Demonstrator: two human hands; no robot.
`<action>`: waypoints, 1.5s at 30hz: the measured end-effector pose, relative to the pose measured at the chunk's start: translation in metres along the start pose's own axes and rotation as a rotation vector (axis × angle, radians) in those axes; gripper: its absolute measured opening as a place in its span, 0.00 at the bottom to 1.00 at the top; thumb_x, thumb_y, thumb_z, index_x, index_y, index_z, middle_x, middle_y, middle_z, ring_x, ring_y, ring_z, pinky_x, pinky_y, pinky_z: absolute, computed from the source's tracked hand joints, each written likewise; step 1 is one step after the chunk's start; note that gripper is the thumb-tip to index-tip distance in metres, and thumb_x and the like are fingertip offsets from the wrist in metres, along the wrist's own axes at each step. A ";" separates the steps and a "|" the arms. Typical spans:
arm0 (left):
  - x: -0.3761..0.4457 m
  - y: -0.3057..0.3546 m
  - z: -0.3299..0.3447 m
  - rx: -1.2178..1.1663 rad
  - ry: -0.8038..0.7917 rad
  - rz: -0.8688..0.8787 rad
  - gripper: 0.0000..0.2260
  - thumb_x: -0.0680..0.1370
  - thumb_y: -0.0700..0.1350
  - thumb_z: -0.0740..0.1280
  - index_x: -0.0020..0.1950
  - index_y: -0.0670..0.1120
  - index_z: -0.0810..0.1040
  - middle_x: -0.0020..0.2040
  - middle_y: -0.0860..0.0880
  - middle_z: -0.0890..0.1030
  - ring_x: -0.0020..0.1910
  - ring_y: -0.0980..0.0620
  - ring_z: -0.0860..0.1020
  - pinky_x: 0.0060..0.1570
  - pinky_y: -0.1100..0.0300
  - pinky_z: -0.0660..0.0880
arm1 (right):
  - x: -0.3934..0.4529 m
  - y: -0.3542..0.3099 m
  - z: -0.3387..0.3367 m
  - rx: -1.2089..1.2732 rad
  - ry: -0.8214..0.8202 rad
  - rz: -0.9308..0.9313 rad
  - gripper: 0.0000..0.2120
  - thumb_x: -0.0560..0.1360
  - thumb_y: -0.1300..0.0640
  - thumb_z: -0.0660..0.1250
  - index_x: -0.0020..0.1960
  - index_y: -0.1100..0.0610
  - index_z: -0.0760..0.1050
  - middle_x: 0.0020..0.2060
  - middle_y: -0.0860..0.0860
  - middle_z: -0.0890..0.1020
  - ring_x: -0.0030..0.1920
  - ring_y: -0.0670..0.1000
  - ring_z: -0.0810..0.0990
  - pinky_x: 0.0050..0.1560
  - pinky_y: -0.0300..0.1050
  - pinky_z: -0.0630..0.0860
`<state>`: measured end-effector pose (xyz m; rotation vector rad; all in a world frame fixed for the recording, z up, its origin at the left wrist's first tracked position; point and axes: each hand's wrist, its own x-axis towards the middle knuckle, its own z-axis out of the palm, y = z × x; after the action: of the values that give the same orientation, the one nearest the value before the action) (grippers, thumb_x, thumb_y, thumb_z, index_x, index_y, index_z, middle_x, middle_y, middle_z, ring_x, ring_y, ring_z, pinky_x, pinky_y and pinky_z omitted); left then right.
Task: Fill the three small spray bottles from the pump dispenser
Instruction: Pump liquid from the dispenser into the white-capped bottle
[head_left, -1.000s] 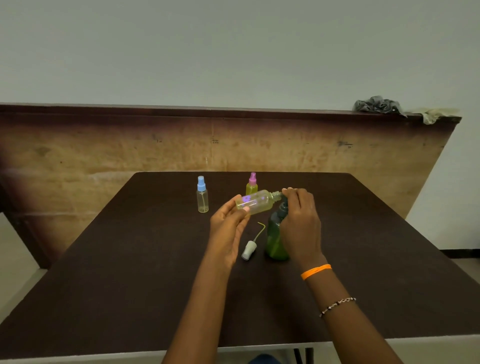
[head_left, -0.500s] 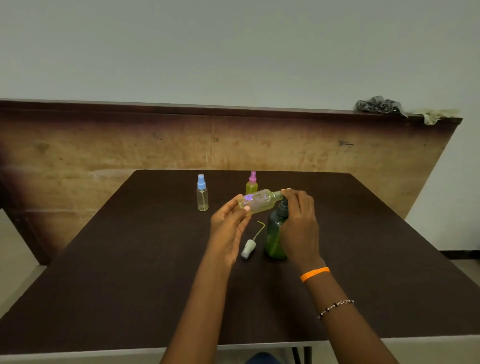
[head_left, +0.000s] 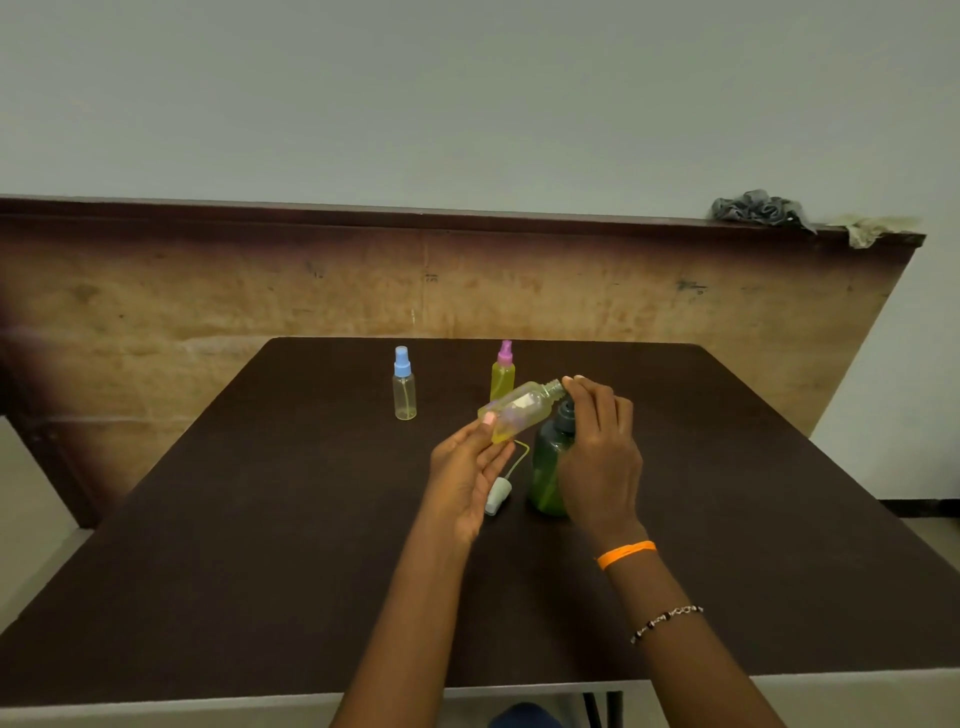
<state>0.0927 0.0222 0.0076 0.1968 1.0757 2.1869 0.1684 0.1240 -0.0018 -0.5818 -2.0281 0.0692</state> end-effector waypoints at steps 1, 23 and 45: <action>0.000 0.000 0.000 0.017 -0.001 -0.007 0.10 0.78 0.41 0.64 0.57 0.38 0.75 0.52 0.41 0.81 0.53 0.48 0.80 0.54 0.59 0.76 | 0.000 0.001 0.001 -0.009 0.001 -0.006 0.28 0.62 0.75 0.69 0.61 0.63 0.75 0.55 0.56 0.78 0.52 0.53 0.69 0.37 0.45 0.76; -0.001 0.000 0.001 0.082 0.040 -0.069 0.06 0.77 0.45 0.65 0.51 0.44 0.77 0.48 0.46 0.81 0.49 0.53 0.78 0.47 0.63 0.74 | 0.017 -0.003 -0.008 -0.057 0.053 -0.057 0.20 0.68 0.63 0.52 0.52 0.64 0.78 0.45 0.56 0.79 0.48 0.53 0.68 0.37 0.48 0.77; 0.000 -0.002 -0.003 0.093 0.058 -0.118 0.06 0.76 0.47 0.66 0.50 0.46 0.77 0.47 0.47 0.81 0.48 0.53 0.78 0.47 0.62 0.74 | -0.004 0.005 0.005 -0.152 0.026 -0.056 0.28 0.62 0.70 0.72 0.61 0.62 0.75 0.55 0.55 0.79 0.47 0.53 0.68 0.39 0.47 0.75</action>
<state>0.0930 0.0209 0.0039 0.1090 1.1921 2.0506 0.1677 0.1277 -0.0087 -0.6167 -2.0342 -0.1264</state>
